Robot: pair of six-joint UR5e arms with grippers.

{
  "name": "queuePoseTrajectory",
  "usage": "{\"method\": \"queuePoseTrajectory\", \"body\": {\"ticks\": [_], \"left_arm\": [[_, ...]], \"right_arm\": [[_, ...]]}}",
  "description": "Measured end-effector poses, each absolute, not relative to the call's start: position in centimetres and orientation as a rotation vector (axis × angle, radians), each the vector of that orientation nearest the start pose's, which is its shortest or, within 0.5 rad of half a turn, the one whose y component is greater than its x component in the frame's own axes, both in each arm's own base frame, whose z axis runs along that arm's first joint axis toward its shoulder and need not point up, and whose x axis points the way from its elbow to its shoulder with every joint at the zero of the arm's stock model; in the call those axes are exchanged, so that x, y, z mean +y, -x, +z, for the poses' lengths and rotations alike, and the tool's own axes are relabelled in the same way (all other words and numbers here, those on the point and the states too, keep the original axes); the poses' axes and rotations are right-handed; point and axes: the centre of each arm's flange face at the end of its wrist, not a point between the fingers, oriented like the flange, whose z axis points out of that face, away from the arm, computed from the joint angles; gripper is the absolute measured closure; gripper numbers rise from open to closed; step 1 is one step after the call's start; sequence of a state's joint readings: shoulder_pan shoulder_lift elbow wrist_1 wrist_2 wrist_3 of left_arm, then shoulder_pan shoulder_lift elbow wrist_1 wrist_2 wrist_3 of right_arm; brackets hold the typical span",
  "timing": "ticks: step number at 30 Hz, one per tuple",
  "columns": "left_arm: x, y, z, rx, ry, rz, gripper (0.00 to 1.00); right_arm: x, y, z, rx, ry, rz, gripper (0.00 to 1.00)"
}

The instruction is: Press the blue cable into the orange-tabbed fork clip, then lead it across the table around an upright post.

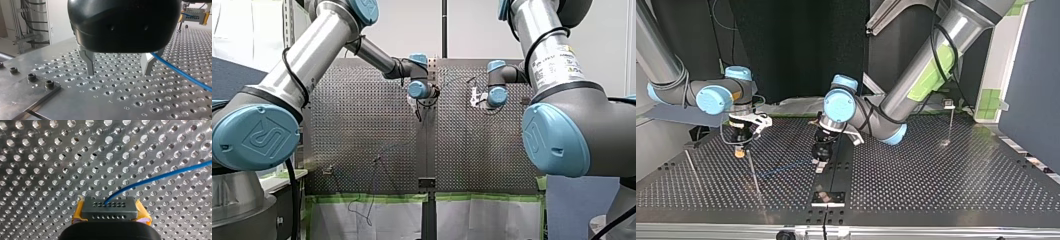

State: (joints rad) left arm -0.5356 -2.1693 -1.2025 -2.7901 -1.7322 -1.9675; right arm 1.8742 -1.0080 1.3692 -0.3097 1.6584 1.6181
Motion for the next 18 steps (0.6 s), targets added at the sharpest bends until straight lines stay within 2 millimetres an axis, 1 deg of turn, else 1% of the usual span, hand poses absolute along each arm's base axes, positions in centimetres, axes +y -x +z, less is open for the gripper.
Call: {"method": "queuePoseTrajectory", "body": {"ticks": [1,4,18], "left_arm": [[-47.4,-56.9,33.7,1.483,0.032,-0.643,0.07],[-47.4,-56.8,33.7,1.484,0.035,-0.645,0.07],[-47.4,-56.8,33.7,1.485,0.037,-0.646,0.07]], "right_arm": [[-61.9,-32.5,27.8,-1.169,-1.392,1.367,1.00],[-61.9,-32.5,27.5,-1.170,-1.398,1.365,1.00],[-62.2,-32.4,24.4,-1.187,-1.440,1.323,1.00]]}}
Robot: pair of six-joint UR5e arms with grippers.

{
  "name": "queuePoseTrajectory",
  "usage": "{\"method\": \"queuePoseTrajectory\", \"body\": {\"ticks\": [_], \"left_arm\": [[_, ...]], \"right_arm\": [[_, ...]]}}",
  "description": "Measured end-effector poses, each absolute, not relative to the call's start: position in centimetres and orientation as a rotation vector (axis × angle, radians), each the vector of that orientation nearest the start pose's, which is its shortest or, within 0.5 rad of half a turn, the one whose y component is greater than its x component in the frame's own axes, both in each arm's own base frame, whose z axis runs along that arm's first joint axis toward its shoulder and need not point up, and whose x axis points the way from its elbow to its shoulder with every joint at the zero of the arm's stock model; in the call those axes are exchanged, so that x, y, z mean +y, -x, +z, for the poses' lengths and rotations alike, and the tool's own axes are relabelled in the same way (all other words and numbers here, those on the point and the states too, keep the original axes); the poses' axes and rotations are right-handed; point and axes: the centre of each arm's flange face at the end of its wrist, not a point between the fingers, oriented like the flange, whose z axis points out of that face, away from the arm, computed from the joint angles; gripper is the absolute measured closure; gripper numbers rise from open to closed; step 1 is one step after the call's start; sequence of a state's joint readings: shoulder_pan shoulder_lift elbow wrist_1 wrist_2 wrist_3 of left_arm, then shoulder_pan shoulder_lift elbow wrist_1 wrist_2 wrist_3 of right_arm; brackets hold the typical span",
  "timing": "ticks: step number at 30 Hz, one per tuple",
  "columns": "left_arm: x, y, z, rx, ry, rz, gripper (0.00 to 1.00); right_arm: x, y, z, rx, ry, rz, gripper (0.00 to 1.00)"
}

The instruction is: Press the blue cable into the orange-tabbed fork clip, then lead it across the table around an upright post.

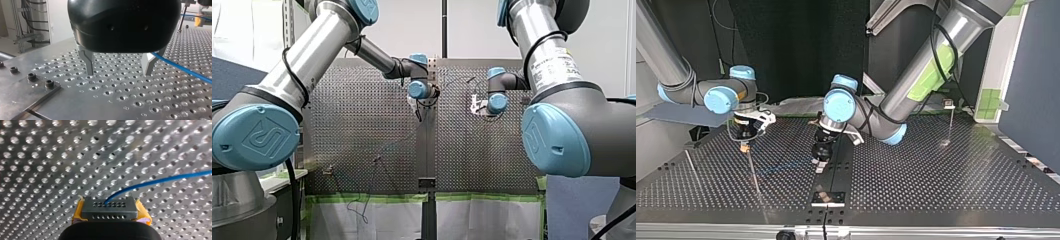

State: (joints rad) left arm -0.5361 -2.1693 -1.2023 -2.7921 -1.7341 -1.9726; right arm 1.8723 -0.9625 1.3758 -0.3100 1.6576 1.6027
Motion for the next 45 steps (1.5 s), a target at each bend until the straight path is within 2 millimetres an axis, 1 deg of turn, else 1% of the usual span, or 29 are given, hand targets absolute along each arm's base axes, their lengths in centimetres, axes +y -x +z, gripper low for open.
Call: {"method": "queuePoseTrajectory", "body": {"ticks": [8,13,17,20,30,37,45], "left_arm": [[-47.4,-56.8,33.7,1.485,0.037,-0.646,0.07],[-47.4,-56.8,33.7,1.484,0.037,-0.646,0.07],[-47.4,-56.9,33.7,1.484,0.037,-0.646,0.07],[-47.4,-56.8,33.7,1.484,0.037,-0.646,0.07],[-47.4,-56.8,33.7,1.484,0.037,-0.647,0.07],[-47.4,-56.8,33.7,1.484,0.037,-0.647,0.07],[-47.4,-56.8,33.7,1.484,0.036,-0.647,0.07]], "right_arm": [[-62.4,-32.2,23.3,-1.191,-1.455,1.302,1.00],[-62.4,-32.1,23.0,-1.192,-1.460,1.296,1.00],[-62.5,-31.8,21.9,-1.195,-1.475,1.274,1.00],[-62.6,-31.7,21.5,-1.195,-1.480,1.266,1.00],[-62.7,-31.7,20.9,-1.191,-1.493,1.253,1.00],[-62.5,-31.3,19.8,-1.197,-1.505,1.233,1.00],[-62.6,-31.2,19.7,-1.197,-1.505,1.230,1.00]]}}
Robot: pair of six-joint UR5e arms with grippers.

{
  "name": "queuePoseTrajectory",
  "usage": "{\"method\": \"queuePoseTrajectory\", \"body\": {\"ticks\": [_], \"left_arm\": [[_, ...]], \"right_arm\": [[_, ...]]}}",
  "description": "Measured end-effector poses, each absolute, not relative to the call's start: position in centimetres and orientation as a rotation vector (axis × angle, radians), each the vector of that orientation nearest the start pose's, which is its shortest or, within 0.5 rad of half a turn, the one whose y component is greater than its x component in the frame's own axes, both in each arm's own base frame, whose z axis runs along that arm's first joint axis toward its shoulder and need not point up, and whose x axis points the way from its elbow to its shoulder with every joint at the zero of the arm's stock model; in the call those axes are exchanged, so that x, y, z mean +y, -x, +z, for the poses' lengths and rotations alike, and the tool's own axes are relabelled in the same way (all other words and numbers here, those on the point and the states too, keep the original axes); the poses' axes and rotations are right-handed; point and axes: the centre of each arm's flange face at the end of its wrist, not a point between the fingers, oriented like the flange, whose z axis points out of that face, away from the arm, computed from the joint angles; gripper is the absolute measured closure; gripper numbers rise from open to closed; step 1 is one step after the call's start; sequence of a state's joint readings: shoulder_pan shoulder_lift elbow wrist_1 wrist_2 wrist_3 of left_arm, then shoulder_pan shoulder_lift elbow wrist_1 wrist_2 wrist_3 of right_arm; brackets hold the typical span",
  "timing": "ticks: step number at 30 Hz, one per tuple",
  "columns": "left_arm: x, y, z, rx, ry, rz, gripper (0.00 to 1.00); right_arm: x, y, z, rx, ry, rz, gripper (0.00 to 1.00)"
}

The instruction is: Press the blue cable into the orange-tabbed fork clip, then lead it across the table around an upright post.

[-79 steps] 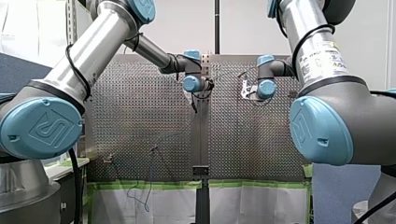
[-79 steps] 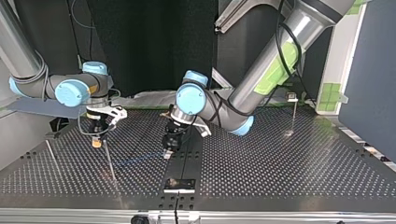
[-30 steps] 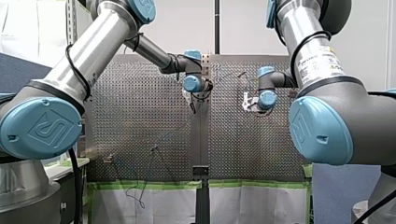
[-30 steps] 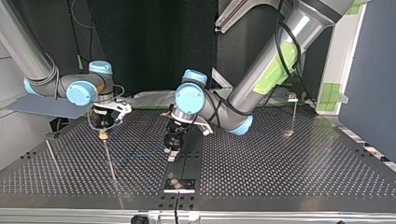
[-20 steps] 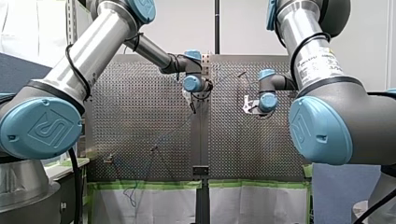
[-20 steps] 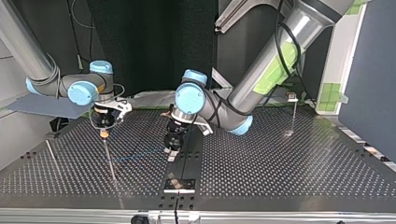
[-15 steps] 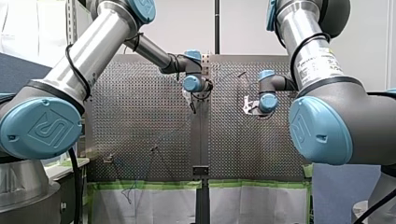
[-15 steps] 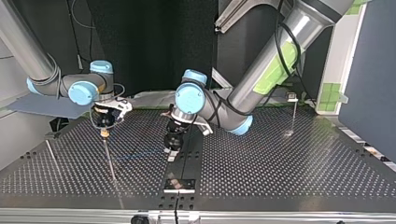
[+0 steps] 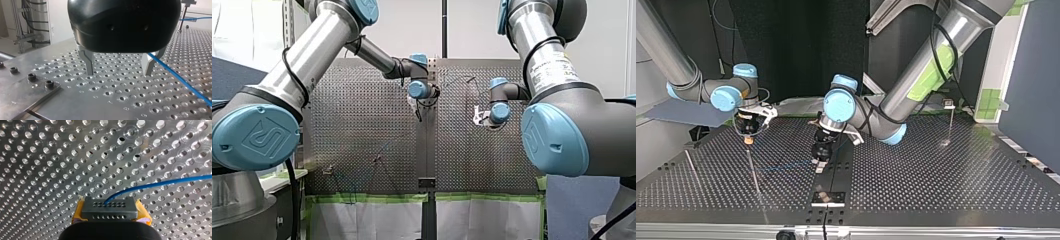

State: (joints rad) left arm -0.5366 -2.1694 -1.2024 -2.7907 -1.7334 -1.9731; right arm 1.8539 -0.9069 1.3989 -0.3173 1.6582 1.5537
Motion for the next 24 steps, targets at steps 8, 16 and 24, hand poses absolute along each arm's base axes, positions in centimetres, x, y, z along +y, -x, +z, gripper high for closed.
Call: {"method": "queuePoseTrajectory", "body": {"ticks": [8,16,24], "left_arm": [[-47.4,-56.8,33.7,1.486,0.037,-0.648,0.07],[-47.4,-56.8,33.7,1.486,0.037,-0.648,0.07],[-47.4,-56.8,33.7,1.486,0.038,-0.647,0.07]], "right_arm": [[-62.5,-30.7,19.0,-1.202,-1.505,1.219,1.00],[-62.5,-30.3,17.7,-1.211,-1.511,1.208,1.00],[-62.6,-30.2,15.6,-1.229,-1.532,1.186,1.00]]}}
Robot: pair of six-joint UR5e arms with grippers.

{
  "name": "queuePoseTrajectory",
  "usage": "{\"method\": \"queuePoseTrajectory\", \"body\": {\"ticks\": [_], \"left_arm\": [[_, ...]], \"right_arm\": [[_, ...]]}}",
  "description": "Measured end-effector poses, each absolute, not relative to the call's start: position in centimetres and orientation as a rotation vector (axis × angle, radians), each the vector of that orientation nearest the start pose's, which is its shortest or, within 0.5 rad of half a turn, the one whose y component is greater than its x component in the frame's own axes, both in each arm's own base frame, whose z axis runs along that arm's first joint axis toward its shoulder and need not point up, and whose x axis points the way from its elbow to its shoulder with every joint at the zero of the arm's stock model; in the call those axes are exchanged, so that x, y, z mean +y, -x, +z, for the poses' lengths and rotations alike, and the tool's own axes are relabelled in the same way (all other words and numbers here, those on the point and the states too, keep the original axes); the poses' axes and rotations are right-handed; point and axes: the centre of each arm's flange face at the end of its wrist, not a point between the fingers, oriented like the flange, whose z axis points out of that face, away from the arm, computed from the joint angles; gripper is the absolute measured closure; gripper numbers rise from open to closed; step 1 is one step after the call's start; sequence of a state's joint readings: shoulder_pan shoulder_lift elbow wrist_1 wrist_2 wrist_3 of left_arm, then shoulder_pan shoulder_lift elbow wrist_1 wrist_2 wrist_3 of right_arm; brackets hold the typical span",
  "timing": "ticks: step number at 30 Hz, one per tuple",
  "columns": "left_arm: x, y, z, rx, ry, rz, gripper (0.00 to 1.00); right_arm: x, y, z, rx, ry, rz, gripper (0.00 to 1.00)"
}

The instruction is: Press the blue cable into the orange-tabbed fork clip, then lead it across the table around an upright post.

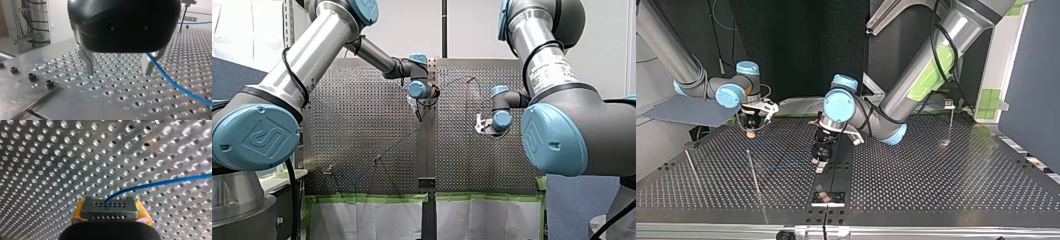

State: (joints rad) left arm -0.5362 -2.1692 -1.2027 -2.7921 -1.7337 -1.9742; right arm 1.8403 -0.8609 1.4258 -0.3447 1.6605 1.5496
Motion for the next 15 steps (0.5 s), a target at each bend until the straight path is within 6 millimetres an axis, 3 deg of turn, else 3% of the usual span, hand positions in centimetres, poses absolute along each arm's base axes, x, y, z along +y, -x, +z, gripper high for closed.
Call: {"method": "queuePoseTrajectory", "body": {"ticks": [15], "left_arm": [[-47.4,-56.8,33.7,1.486,0.040,-0.650,0.07]], "right_arm": [[-62.9,-29.6,12.2,-1.260,-1.552,1.156,1.00]]}}
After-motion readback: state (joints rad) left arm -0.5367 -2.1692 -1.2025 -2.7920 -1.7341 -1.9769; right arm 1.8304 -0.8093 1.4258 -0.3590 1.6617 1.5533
